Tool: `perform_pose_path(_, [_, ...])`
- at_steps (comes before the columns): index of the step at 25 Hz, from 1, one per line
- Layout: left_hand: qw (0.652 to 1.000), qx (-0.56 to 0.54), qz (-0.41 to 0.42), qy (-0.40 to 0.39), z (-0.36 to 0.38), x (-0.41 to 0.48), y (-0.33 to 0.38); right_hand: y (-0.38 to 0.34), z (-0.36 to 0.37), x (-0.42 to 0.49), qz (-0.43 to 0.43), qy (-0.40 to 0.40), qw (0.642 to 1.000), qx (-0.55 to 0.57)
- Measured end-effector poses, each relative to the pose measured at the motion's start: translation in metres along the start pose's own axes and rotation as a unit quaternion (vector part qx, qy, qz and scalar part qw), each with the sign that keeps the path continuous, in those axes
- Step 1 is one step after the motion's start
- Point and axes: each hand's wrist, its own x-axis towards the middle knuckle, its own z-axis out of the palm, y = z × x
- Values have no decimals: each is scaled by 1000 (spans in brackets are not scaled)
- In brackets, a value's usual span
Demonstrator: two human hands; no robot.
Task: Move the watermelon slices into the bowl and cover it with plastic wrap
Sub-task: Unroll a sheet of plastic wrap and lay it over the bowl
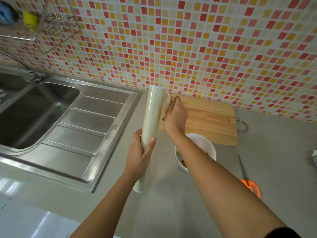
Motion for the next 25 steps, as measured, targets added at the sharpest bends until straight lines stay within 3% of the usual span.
perform_pose_path(4, [999, -11, -36, -11, -9, 8, 6, -4, -4, -3, 10, -1, 999, 37])
perform_pose_path(10, [999, 37, -12, -18, -10, 19, 20, -12, 0, -6, 211, -29, 954, 210])
perform_pose_path(16, [998, 52, 25, -17, -6, 18, 29, -9, 4, -5, 151, 103, 973, 144])
perform_pose_path(21, [998, 50, 33, -9, -6, 22, 29, -7, -12, -2, 103, 94, 984, 109])
perform_pose_path(25, [994, -47, -32, -91, -13, 34, 23, 4, -22, -1, 102, 85, 987, 94])
